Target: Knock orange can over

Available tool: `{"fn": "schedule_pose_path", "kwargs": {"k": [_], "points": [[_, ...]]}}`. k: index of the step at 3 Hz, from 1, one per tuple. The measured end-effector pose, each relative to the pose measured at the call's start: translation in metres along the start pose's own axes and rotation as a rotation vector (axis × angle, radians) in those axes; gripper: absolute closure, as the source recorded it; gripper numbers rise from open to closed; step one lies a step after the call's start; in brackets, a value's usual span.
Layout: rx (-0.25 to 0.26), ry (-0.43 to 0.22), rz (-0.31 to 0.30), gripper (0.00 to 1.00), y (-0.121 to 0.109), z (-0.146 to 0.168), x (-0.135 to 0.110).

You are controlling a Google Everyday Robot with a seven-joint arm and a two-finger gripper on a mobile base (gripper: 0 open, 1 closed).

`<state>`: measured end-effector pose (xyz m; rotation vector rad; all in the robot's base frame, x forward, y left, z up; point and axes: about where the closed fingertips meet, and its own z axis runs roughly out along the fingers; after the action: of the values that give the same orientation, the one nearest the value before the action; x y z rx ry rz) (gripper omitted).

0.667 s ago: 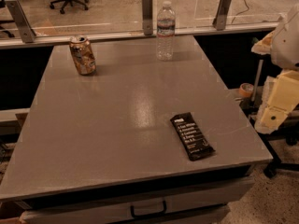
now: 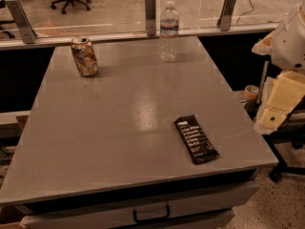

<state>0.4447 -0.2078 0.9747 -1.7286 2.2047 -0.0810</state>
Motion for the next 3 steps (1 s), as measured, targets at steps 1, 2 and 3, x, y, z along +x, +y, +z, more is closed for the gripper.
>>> {"fn": "schedule_pose_path", "kwargs": {"k": [1,2,3], "points": [[-0.014,-0.092,-0.073,0.00,-0.015,0.028,-0.050],[-0.039,-0.242,-0.193,0.00,-0.033,0.063,-0.149],[-0.039,-0.242,-0.193,0.00,-0.033,0.063,-0.149]]}}
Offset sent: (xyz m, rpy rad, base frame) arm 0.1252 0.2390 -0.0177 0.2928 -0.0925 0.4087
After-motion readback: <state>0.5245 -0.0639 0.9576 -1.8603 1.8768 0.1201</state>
